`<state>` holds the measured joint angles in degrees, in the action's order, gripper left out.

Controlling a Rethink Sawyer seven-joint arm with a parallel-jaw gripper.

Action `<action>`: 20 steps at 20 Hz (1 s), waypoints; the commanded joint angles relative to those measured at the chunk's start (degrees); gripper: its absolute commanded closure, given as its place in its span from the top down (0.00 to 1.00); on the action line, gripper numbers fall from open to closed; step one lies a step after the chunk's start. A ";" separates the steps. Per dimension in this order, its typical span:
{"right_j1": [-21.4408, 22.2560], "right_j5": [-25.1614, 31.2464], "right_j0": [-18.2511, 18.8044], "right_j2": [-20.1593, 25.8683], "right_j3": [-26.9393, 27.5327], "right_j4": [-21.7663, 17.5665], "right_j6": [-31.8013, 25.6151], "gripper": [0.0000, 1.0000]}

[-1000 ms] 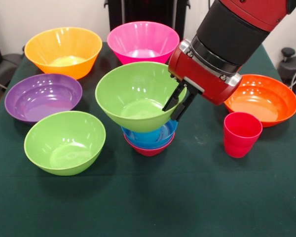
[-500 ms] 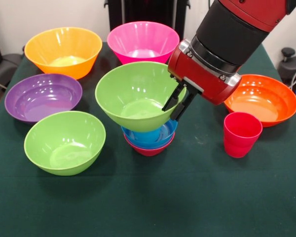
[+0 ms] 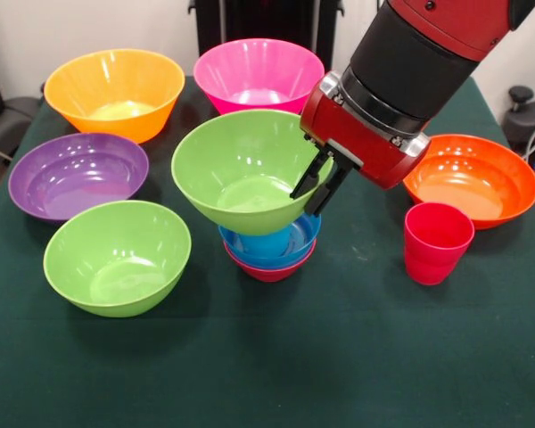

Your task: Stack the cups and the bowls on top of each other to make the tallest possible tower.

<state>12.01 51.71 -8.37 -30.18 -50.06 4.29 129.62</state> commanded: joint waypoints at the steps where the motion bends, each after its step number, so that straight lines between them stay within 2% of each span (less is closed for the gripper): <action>1: -0.86 -1.67 -1.46 4.31 -4.59 -4.09 0.18 0.00; 20: -1.23 -3.67 -1.41 5.55 -5.11 -3.37 0.85 0.00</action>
<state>12.01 51.69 -8.39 -30.17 -50.47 4.29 129.62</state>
